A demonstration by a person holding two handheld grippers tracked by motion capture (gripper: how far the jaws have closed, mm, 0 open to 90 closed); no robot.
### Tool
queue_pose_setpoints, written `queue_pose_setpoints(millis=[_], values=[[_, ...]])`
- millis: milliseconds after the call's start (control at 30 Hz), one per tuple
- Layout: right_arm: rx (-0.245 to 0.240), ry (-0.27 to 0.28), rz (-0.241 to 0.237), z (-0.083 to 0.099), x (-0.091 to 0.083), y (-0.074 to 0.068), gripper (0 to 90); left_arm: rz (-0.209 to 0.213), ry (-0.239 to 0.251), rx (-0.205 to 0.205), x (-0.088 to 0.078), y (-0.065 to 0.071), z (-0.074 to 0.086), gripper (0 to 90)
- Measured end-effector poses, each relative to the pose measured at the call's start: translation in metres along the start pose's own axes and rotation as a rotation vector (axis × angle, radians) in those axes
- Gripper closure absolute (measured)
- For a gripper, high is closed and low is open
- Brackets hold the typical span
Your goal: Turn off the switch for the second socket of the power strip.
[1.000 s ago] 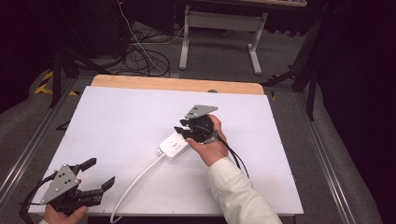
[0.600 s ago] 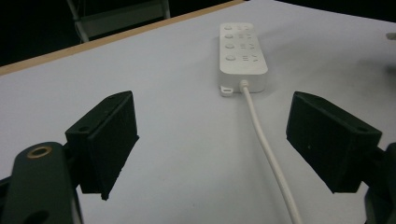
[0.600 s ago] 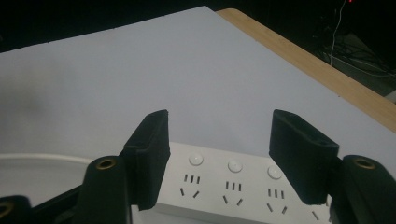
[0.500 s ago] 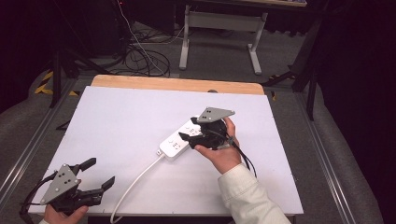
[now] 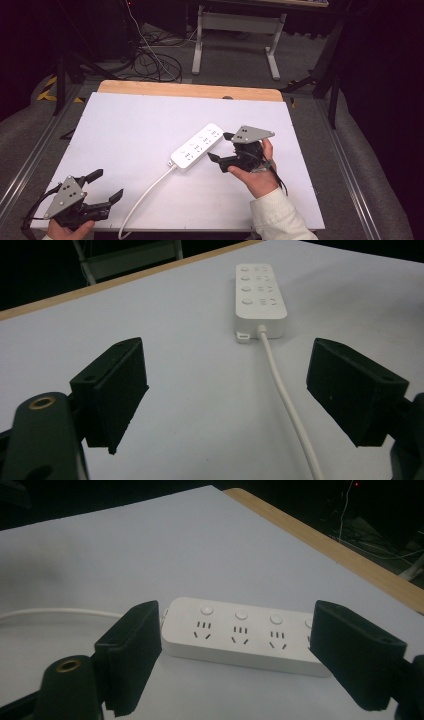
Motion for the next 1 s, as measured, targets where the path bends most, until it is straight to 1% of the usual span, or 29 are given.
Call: queue_pose_setpoints(millis=[67, 100, 133, 167, 233, 267, 300, 367, 467, 533, 600, 667, 700, 733, 767, 800, 833, 933, 967, 1000], values=[[0.018, 0.01, -0.003, 0.007, -0.009, 0.001, 19.2, 0.0, 0.0, 0.0, 0.0, 0.0, 0.0, 17.2], [0.018, 0.01, -0.003, 0.007, -0.009, 0.001, 19.2, 0.0, 0.0, 0.004, 0.0, 0.0, 0.0, 17.2], [0.019, 0.013, -0.004, 0.009, -0.012, 0.001, 18.9, -0.001, 0.001, -0.002, 0.0, 0.0, 0.0, 17.2], [0.03, 0.016, -0.005, 0.015, -0.017, 0.002, 18.6, 0.0, 0.002, -0.003, 0.0, 0.0, 0.0, 17.2], [0.034, 0.015, -0.006, 0.017, -0.019, 0.002, 18.2, -0.001, 0.001, -0.002, 0.0, 0.0, 0.0, 17.2], [0.045, 0.021, -0.012, 0.022, -0.024, 0.001, 17.7, 0.0, 0.001, 0.003, 0.0, 0.0, 0.0, 17.2], [0.049, 0.024, -0.013, 0.024, -0.026, 0.001, 17.7, 0.0, 0.001, -0.001, 0.0, 0.0, 0.0, 17.2], [0.05, 0.027, -0.015, 0.026, -0.028, 0.001, 17.5, 0.0, 0.001, -0.004, 0.0, 0.001, 0.0, 17.2], [0.054, 0.03, -0.023, 0.037, -0.035, 0.0, 16.1, -0.001, 0.001, -0.003, 0.0, 0.001, 0.0, 17.2], [0.056, 0.035, -0.024, 0.039, -0.037, 0.0, 16.0, -0.002, 0.001, 0.001, 0.0, 0.001, 0.0, 17.2], [0.064, 0.033, -0.027, 0.048, -0.04, -0.001, 14.8, -0.002, 0.001, 0.001, 0.0, 0.001, 0.0, 17.2], [0.063, 0.033, -0.026, 0.052, -0.041, -0.001, 14.6, 0.0, 0.0, -0.004, 0.0, 0.001, 0.0, 17.2], [0.066, 0.041, -0.028, 0.058, -0.043, -0.002, 14.2, 0.001, -0.001, -0.004, 0.0, 0.001, 0.0, 17.2], [0.066, 0.041, -0.028, 0.058, -0.043, -0.002, 14.2, 0.0, 0.0, -0.004, 0.0, 0.001, 0.0, 17.2], [0.071, 0.046, -0.029, 0.063, -0.045, -0.002, 13.8, 0.0, 0.002, -0.004, 0.0, 0.002, 0.0, 17.2], [0.071, 0.046, -0.029, 0.063, -0.045, -0.002, 13.8, -0.001, 0.002, 0.006, 0.0, 0.001, -0.001, 17.2], [0.07, 0.046, -0.029, 0.067, -0.046, -0.002, 13.5, -0.002, 0.001, 0.006, -0.001, 0.001, -0.001, 17.2], [0.081, 0.046, -0.03, 0.078, -0.048, -0.001, 13.1, -0.002, 0.009, 0.003, -0.001, 0.001, -0.001, 17.2], [0.086, 0.045, -0.028, 0.081, -0.048, -0.001, 13.1, 0.003, 0.013, -0.005, -0.001, 0.003, -0.002, 17.1], [0.093, 0.046, -0.024, 0.086, -0.049, 0.0, 13.1, 0.001, 0.014, -0.003, -0.001, 0.003, -0.002, 17.2]])
Point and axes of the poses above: each handheld gripper's, and its own axes: x roughly forward along the jaws, z roughly out of its underside, y roughly to its right, the point moved 9 cm from there along x, roughly forward along the jaws, and after that the axes turned 3 degrees about -x, right-handed, at the moved point
